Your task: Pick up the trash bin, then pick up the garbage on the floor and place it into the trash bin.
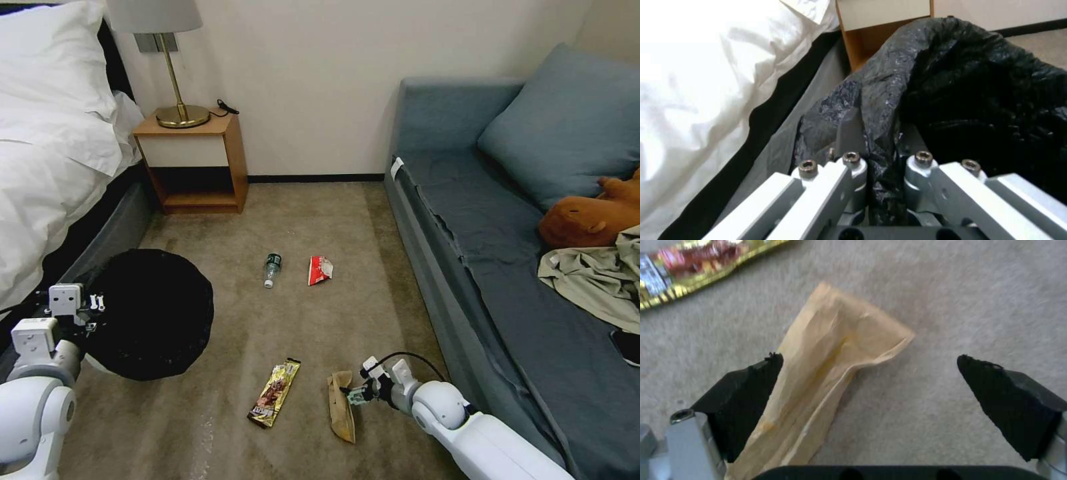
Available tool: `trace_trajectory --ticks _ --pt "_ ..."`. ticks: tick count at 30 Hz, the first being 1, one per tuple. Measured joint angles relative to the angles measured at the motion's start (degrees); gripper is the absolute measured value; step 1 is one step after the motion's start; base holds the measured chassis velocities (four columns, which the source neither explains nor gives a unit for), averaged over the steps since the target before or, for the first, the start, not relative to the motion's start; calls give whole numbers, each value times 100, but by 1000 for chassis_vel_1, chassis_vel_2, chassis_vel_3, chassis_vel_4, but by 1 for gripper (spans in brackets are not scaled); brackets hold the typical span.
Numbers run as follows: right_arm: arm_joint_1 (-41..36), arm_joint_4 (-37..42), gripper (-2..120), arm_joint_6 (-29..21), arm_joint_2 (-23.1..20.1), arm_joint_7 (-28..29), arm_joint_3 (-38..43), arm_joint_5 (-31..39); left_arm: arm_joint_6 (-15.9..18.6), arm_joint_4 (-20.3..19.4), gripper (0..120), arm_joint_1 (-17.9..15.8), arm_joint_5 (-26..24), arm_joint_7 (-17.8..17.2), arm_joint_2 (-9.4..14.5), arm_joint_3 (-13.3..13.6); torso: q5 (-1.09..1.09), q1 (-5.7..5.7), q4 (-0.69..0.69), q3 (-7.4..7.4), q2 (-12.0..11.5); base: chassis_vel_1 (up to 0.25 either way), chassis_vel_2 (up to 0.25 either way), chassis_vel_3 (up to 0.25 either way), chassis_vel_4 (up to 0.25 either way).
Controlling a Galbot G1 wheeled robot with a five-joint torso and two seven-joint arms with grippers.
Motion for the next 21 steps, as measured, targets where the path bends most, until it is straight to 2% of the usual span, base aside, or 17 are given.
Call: trace_trajectory --ticks 16,21 --pt "41 -93 100 -128 269 -17 -344 -188 -63 30 6 98 -113 20 -7 -94 0 0 0 0 0 0 0 0 0" --pt "-39 -237 100 -137 412 -43 -362 -489 -86 31 6 144 -206 24 5 -147 0 0 0 0 0 0 0 0 0"
